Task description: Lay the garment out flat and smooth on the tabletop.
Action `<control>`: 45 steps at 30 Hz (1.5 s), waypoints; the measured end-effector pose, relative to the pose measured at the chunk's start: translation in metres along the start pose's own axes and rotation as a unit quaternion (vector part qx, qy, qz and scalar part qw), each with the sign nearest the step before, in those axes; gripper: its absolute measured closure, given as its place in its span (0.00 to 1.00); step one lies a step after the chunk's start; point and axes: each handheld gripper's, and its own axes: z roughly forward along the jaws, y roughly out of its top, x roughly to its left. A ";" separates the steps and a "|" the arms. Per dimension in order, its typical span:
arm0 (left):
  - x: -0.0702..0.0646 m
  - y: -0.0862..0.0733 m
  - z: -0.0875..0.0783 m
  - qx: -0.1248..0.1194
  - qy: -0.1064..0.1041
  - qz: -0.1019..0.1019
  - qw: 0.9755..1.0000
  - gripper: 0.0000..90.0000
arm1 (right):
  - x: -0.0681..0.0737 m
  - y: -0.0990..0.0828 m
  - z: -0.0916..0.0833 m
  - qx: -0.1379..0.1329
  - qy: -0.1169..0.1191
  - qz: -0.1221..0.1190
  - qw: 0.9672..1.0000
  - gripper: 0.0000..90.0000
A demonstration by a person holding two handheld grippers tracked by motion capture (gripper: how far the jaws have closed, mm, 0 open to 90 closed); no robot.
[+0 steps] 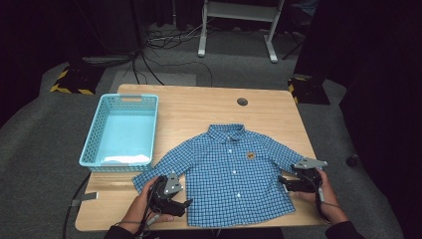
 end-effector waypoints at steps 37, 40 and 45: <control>0.002 -0.017 0.011 -0.009 -0.003 -0.004 1.000 0.15 | -0.002 -0.001 0.001 0.001 0.004 0.010 1.000 0.27; 0.002 -0.017 0.011 -0.009 -0.004 -0.003 1.000 0.15 | -0.003 -0.001 0.001 -0.001 0.006 0.011 1.000 0.27; 0.002 -0.017 0.011 -0.009 -0.005 -0.002 1.000 0.15 | -0.004 -0.002 0.001 -0.002 0.008 0.016 1.000 0.26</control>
